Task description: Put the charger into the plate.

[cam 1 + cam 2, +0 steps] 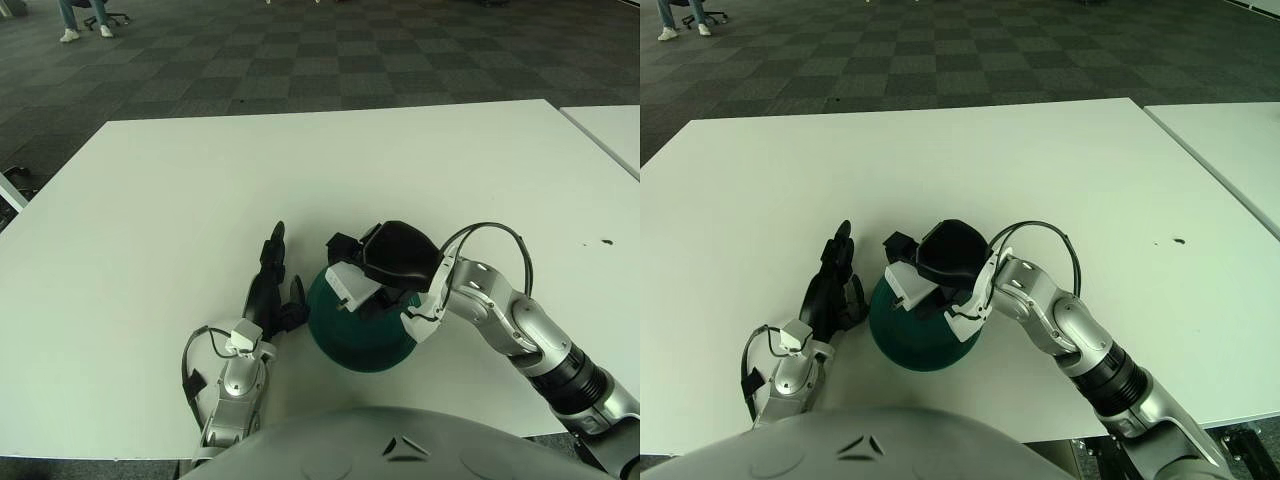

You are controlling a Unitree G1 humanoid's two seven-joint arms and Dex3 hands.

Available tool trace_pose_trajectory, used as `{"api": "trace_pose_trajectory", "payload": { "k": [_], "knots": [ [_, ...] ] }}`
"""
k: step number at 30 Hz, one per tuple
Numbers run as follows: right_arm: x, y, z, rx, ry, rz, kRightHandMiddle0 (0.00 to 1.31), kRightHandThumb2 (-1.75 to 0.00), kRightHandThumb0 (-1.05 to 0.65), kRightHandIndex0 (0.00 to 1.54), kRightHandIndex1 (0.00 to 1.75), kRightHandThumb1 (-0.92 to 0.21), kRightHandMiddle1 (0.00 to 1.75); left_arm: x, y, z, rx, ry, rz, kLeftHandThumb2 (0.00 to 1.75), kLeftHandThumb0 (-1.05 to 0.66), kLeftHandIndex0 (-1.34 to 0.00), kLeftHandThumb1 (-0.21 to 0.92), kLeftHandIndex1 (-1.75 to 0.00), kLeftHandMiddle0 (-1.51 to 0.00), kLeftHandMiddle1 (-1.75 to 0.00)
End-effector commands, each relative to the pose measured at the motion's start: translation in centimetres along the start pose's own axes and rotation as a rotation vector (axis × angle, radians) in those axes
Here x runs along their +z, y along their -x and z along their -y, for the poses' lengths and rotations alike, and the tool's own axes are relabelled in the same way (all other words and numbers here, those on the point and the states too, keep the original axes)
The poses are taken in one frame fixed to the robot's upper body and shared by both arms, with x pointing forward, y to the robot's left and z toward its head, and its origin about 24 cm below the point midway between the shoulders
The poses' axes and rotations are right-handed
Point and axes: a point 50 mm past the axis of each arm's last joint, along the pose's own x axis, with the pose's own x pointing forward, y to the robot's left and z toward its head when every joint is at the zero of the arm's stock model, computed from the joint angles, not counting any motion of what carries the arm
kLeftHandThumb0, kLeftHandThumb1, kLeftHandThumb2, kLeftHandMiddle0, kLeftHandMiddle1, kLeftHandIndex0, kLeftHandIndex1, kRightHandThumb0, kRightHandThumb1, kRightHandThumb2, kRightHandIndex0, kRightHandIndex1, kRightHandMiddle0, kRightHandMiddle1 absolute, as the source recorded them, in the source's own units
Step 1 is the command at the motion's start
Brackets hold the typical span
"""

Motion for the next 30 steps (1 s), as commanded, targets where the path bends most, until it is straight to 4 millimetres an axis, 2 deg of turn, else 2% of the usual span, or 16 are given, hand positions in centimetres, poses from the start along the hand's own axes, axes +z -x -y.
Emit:
{"api": "trace_pose_trajectory", "payload": {
  "k": [1, 6, 12, 21, 30],
  "knots": [
    [0.2, 0.0, -0.6, -0.001, -0.002, 0.019, 0.92, -0.63, -0.46, 1.13, 1.75, -0.92, 1.75, -0.3, -0.1, -0.1, 0.006, 0.012, -0.029, 1.16, -1.01, -0.01, 0.92, -0.09, -0.05, 0.0],
    [0.4, 0.0, -1.7, 0.015, 0.011, 0.048, 0.94, -0.65, -0.46, 1.17, 1.75, -0.9, 1.75, -0.3, -0.2, -0.3, 0.013, 0.035, -0.044, 1.17, -1.0, -0.01, 0.92, -0.11, -0.04, 0.0],
    [0.6, 0.1, -1.8, 0.008, 0.028, 0.074, 0.96, -0.66, -0.46, 1.21, 1.75, -0.9, 1.75, -0.4, -0.4, -0.5, 0.025, 0.105, -0.056, 1.16, -1.01, 0.0, 0.92, -0.14, -0.04, 0.0],
    [0.5, -0.1, -2.3, 0.088, 0.056, 0.108, 0.93, -0.65, -0.47, 1.17, 1.75, -0.9, 1.75, -0.2, -0.2, 0.2, 0.026, 0.135, -0.068, 1.16, -1.02, 0.0, 0.92, -0.13, -0.03, 0.0],
    [0.5, -0.6, -3.8, 0.144, 0.066, 0.12, 0.93, -0.59, -0.47, 1.16, 1.75, -0.92, 1.75, 0.0, -0.2, 0.2, 0.032, 0.224, -0.077, 1.15, -1.01, 0.0, 0.92, -0.06, -0.01, 0.0]
  ]
}}
